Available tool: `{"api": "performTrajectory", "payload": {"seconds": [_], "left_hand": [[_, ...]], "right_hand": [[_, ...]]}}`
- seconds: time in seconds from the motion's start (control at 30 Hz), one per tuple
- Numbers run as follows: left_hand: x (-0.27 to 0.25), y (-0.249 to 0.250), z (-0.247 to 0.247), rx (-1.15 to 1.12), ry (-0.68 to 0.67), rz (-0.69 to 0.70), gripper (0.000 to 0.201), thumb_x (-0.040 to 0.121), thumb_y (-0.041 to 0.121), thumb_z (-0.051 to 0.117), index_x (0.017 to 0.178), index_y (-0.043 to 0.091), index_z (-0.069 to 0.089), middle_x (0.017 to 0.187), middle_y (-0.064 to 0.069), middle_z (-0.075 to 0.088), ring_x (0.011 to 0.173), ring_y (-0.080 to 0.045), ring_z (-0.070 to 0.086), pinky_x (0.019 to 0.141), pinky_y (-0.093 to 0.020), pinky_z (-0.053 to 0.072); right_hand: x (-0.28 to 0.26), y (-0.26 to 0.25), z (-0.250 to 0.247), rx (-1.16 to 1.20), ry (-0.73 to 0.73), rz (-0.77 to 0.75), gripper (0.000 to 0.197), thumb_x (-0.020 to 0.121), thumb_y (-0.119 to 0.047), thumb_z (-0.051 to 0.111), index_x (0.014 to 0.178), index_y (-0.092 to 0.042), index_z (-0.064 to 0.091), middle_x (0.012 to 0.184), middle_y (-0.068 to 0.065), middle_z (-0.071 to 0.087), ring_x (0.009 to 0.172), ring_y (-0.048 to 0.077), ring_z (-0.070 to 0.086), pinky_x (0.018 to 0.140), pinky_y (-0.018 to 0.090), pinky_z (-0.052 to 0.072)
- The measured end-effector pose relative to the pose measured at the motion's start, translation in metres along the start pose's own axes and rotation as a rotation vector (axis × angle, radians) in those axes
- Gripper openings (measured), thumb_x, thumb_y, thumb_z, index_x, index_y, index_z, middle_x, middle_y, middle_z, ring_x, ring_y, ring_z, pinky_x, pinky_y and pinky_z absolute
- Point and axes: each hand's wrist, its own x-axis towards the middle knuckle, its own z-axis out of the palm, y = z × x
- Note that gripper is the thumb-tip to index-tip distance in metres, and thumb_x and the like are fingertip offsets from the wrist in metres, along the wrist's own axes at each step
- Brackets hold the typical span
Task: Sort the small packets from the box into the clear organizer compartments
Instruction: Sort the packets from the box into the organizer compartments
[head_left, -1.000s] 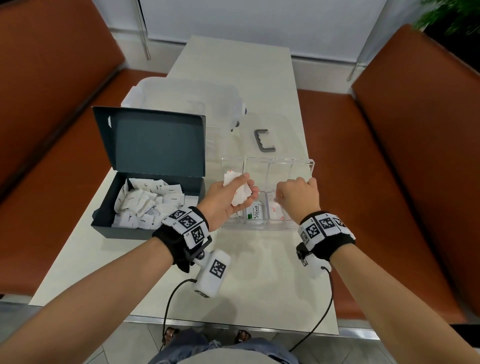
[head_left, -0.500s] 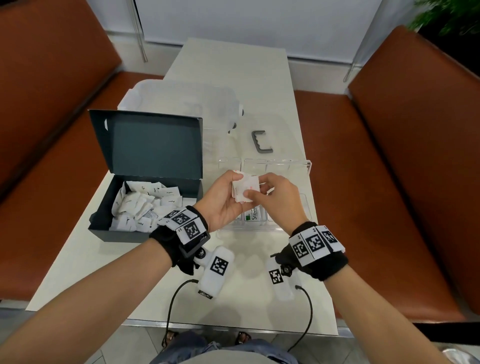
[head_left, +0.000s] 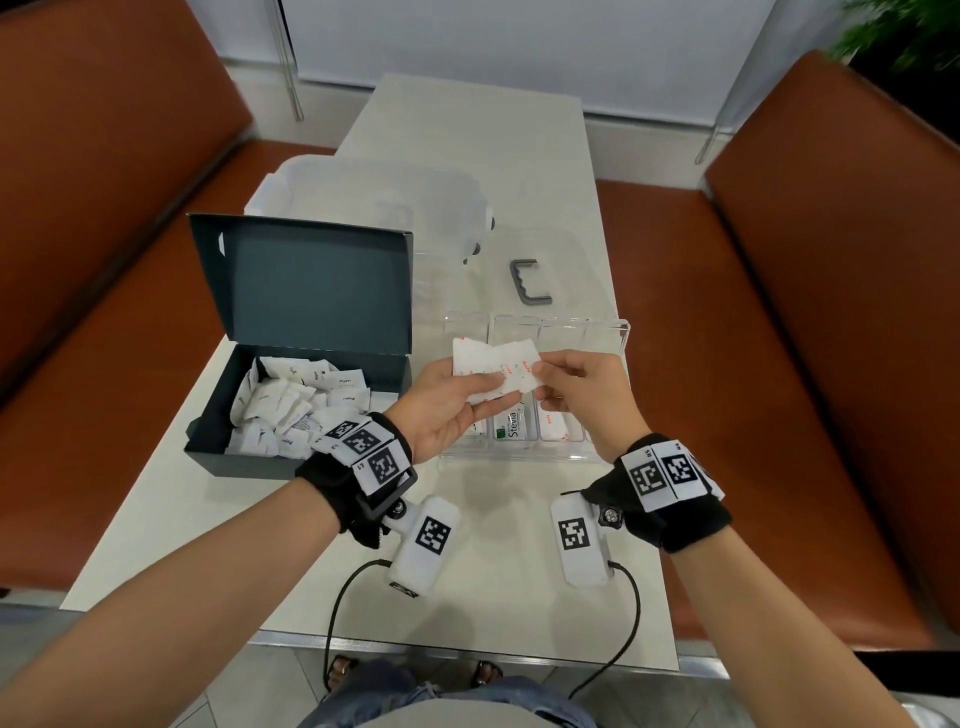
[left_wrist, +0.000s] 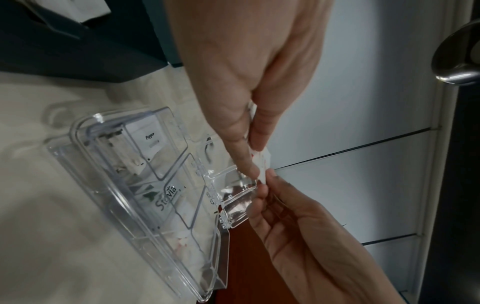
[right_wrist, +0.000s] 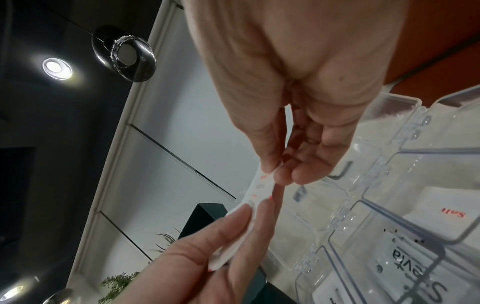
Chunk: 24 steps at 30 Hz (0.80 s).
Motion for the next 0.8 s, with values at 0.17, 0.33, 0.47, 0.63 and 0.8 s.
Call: {"api": "performTrajectory", "payload": {"seconds": [0.17,0.33,0.47,0.63,0.8], "left_hand": [[0.000,-0.006,0.002,0.024,0.009,0.022,0.030,0.088,-0.006,0.062,0.118,-0.008,0.058,0.111,-0.019,0.069,0.095,-0.027,0.071,0.076,-0.031,0.060],[-0.001,-0.002,-0.001,-0.128,-0.003,-0.070,0.019,0.097,0.007,0.052,0.111,-0.003,0.058,0.102,-0.021,0.073,0.097,-0.032,0.071,0.078,-0.038,0.060],[-0.002,0.000,-0.003,-0.113,-0.030,-0.049,0.026,0.096,-0.004,0.046,0.120,-0.006,0.055,0.108,-0.022,0.071,0.100,-0.033,0.070,0.078,-0.035,0.060],[0.001,-0.002,-0.003,-0.066,0.032,0.008,0.015,0.093,-0.008,0.053,0.105,-0.004,0.061,0.098,-0.014,0.074,0.087,-0.025,0.073,0.071,-0.030,0.060],[0.001,-0.008,-0.003,-0.008,0.015,0.049,0.014,0.093,0.000,0.058,0.106,0.001,0.063,0.097,-0.010,0.075,0.087,-0.020,0.073,0.074,-0.030,0.060]], "right_hand": [[-0.005,0.003,0.008,0.012,0.017,-0.012,0.016,0.088,-0.016,0.068,0.100,-0.007,0.071,0.079,0.007,0.069,0.064,0.010,0.063,0.060,0.021,0.052],[-0.001,0.002,0.003,0.085,0.099,0.075,0.004,0.091,-0.016,0.064,0.090,-0.014,0.067,0.085,0.003,0.072,0.067,0.012,0.066,0.056,0.021,0.052],[-0.002,-0.002,-0.004,0.174,0.103,0.109,0.006,0.091,-0.014,0.064,0.095,-0.010,0.066,0.083,0.005,0.071,0.063,0.014,0.066,0.056,0.023,0.054],[-0.007,-0.002,0.000,0.252,0.027,0.125,0.017,0.090,-0.011,0.066,0.104,-0.002,0.066,0.086,0.010,0.068,0.061,0.015,0.064,0.053,0.020,0.052],[-0.010,0.003,0.012,0.187,0.052,0.079,0.016,0.086,-0.010,0.071,0.099,-0.003,0.066,0.073,0.009,0.066,0.059,0.016,0.063,0.057,0.024,0.055]]}}
